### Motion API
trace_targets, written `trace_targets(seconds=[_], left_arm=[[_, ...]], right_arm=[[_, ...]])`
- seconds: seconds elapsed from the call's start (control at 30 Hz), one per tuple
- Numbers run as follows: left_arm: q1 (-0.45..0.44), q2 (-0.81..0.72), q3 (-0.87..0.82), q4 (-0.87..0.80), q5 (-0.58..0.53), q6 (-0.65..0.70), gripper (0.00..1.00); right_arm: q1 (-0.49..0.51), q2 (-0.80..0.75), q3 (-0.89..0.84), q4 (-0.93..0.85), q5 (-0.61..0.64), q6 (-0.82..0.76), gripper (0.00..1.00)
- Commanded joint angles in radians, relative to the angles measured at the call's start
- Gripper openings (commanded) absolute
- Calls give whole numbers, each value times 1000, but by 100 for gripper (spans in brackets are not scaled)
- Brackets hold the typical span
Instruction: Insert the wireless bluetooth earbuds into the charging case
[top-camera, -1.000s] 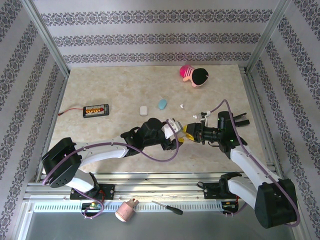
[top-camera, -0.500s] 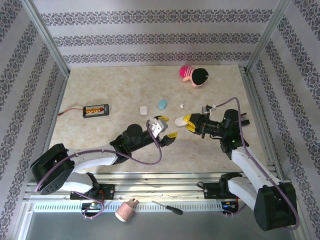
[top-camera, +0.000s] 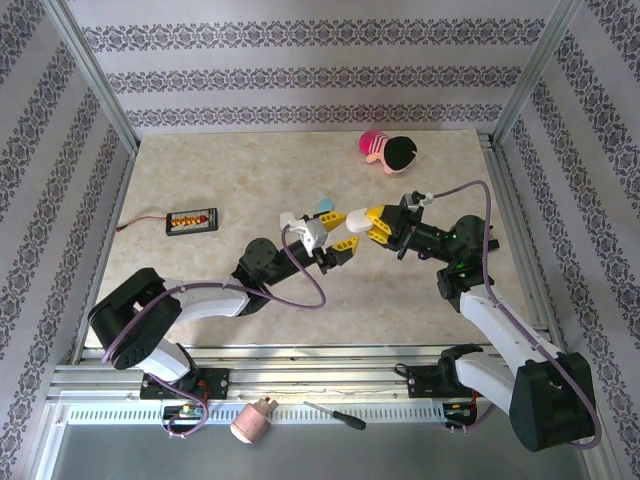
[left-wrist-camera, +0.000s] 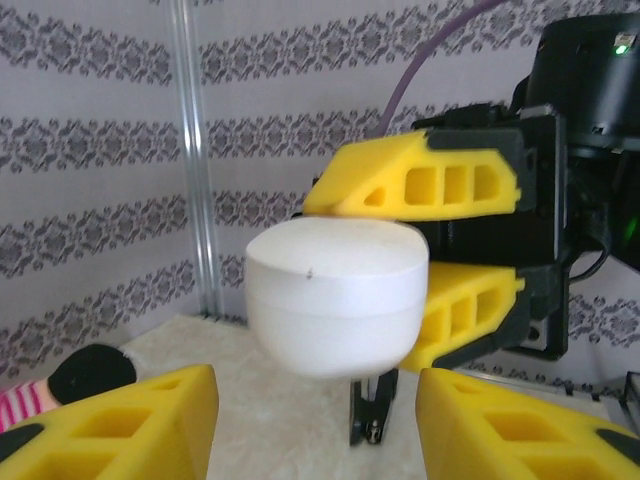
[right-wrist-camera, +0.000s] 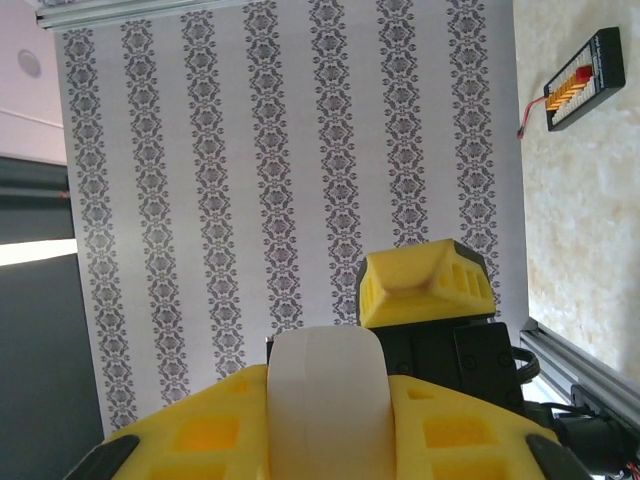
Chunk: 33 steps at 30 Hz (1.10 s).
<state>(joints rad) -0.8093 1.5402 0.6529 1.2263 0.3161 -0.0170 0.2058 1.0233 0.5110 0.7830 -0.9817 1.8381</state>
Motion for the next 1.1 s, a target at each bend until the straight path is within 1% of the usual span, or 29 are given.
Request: trace_targets(seconds=[0.0,0.17,0.27,0.5,0.57,0.63,0.67,0.73,0.8,0.9,0.93,0.97,1.07], left_arm=[[11,17,47,103,68,-40,52],[10,24,66,84,98,-50,47],[10,24,68,78,105,-55,41],[10,27,81,56,122,-63,38],[10,28,89,46,131,-63,39],[10,32,99,36,141,-64,45],[10,34,103,35,145,-66,46],[10,38,108,35,150,-70,43],[10,40,110,29,150,-73,35],[10,42,113,26,159,-81,33],[10,42,113,24,159,-83,30],[10,42,113,21,161,-83,26],[11,37,108,21,152,-101,24]], right_arm=[[12,4,28,58,12,24,14],[15,6,21,60,12,25,14],[14,6,23,67,12,32,14],[18,8,26,73,11,34,14],[17,8,24,73,11,35,14],[19,9,24,75,11,35,14],[21,9,24,75,12,34,14],[21,10,26,76,11,34,14],[21,10,22,79,13,33,14],[21,11,21,82,15,34,14],[21,12,21,82,15,35,14],[21,12,23,79,14,35,16],[20,5,26,58,18,14,39]])
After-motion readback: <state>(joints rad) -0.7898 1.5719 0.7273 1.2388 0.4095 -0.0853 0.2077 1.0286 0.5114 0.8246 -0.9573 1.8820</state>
